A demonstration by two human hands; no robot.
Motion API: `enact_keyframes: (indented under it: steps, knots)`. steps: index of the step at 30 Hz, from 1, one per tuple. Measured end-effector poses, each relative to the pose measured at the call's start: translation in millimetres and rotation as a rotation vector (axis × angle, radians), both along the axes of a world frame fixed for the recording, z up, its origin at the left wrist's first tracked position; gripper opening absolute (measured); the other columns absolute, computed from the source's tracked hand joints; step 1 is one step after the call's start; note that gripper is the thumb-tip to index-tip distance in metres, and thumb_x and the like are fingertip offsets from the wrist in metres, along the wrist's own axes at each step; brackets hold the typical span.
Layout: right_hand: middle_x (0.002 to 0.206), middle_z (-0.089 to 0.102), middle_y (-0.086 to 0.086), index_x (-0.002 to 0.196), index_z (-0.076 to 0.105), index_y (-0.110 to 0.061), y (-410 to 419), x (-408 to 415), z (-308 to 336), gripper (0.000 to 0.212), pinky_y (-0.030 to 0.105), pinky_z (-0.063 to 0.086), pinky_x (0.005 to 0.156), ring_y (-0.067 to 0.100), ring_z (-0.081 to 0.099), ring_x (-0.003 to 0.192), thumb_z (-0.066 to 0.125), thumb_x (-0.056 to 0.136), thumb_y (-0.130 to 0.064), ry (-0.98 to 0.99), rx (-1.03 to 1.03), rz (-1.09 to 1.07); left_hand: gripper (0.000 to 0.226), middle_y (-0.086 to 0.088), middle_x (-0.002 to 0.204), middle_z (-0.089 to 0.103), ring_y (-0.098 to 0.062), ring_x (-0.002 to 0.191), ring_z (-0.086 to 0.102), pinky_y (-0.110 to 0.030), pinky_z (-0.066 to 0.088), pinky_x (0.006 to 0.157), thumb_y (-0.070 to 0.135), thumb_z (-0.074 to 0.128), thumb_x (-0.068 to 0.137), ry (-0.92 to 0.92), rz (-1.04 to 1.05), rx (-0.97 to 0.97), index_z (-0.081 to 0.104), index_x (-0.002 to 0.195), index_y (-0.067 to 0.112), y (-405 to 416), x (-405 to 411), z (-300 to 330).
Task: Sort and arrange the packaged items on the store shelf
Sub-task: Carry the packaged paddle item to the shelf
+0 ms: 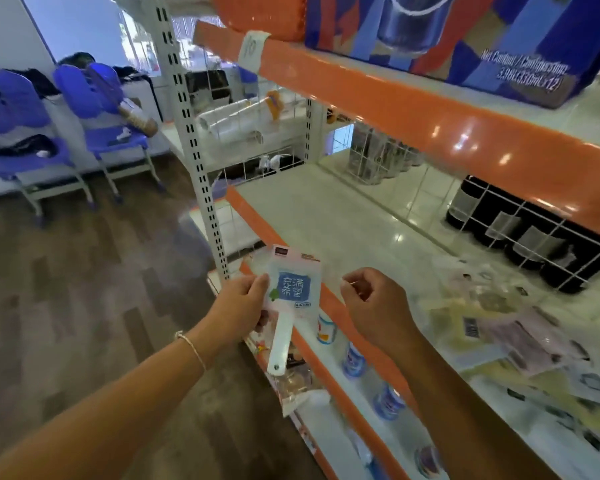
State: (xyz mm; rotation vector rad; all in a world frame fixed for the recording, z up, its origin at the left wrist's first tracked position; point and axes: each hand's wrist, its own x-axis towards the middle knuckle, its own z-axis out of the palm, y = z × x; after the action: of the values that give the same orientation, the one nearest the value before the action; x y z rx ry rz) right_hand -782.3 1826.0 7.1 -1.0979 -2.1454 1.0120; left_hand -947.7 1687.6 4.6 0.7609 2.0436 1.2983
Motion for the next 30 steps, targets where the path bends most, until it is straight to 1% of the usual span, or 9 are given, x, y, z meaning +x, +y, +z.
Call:
enact_keyframes:
  steps: [2,4,8,12,15,19,22,26,30]
  knots:
    - [0.072,0.064,-0.013,0.085,0.065,-0.025,15,4,-7,0.004,0.012,0.043,0.065,0.001,0.060,0.067,0.066,0.089,-0.023,-0.021,-0.006,-0.033,0.044,-0.032,0.078,0.064,-0.018,0.053,0.055,-0.024,0.048,0.049,0.031,0.037,0.104,-0.047,-0.017,0.012,0.065,0.093,-0.002,20,-2,-4]
    - [0.070,0.063,-0.013,0.085,0.065,-0.024,28,8,-14,0.005,0.015,0.043,0.066,0.000,0.059,0.066,0.066,0.088,-0.022,-0.046,-0.019,-0.070,0.042,-0.024,0.066,0.060,-0.017,0.051,0.054,-0.024,0.048,0.048,0.031,0.037,0.104,-0.065,-0.051,0.006,0.065,0.087,0.005,39,-4,-7]
    - [0.071,0.063,-0.013,0.086,0.065,-0.026,42,15,-23,0.004,0.004,0.038,0.059,-0.002,0.057,0.064,0.065,0.089,-0.024,-0.078,-0.068,-0.159,0.040,-0.005,0.050,0.052,-0.016,0.045,0.048,-0.025,0.042,0.045,0.031,0.038,0.104,-0.098,-0.122,-0.002,0.063,0.080,0.012,76,-8,-16]
    - [0.072,0.064,-0.010,0.089,0.067,-0.022,51,10,-31,0.004,0.014,0.042,0.062,0.001,0.058,0.065,0.064,0.091,-0.024,-0.076,-0.118,-0.247,0.039,-0.011,0.053,0.053,-0.018,0.041,0.046,-0.025,0.039,0.044,0.027,0.038,0.104,-0.077,-0.214,-0.011,0.060,0.077,0.008,117,-11,-21]
    - [0.078,0.067,-0.008,0.091,0.067,-0.023,58,0,-34,0.006,0.017,0.046,0.064,0.006,0.063,0.070,0.063,0.092,-0.026,-0.058,-0.176,-0.317,0.040,-0.009,0.051,0.052,-0.020,0.044,0.047,-0.025,0.038,0.045,0.027,0.039,0.104,-0.051,-0.285,-0.016,0.059,0.073,0.012,144,-23,-22]
    - [0.080,0.070,-0.003,0.085,0.066,-0.028,65,-24,-31,0.009,0.031,0.055,0.067,0.016,0.069,0.075,0.061,0.092,-0.030,-0.003,-0.277,-0.420,0.040,-0.006,0.057,0.055,-0.015,0.045,0.050,-0.022,0.040,0.044,0.031,0.036,0.104,0.034,-0.420,-0.070,0.058,0.084,0.004,179,-54,-20]
    - [0.080,0.072,-0.002,0.085,0.067,-0.026,70,-49,-25,0.012,0.030,0.055,0.061,0.012,0.070,0.068,0.059,0.094,-0.028,0.049,-0.325,-0.477,0.041,-0.007,0.056,0.054,-0.020,0.048,0.051,-0.027,0.041,0.050,0.032,0.036,0.103,0.040,-0.496,-0.053,0.055,0.079,0.004,200,-78,-17]
    - [0.082,0.073,0.000,0.091,0.065,-0.021,76,-86,-26,0.013,0.032,0.056,0.064,0.015,0.071,0.070,0.056,0.098,-0.026,0.139,-0.398,-0.530,0.039,-0.007,0.054,0.055,-0.023,0.051,0.053,-0.034,0.045,0.056,0.030,0.037,0.102,0.039,-0.555,-0.045,0.052,0.072,0.010,223,-113,-20]
    - [0.083,0.073,0.010,0.092,0.066,-0.015,79,-120,-35,0.014,0.028,0.056,0.062,0.021,0.072,0.073,0.055,0.099,-0.021,0.270,-0.501,-0.577,0.041,-0.007,0.054,0.057,-0.018,0.045,0.051,-0.022,0.037,0.045,0.030,0.037,0.103,0.109,-0.604,-0.092,0.050,0.070,0.011,235,-142,-27]
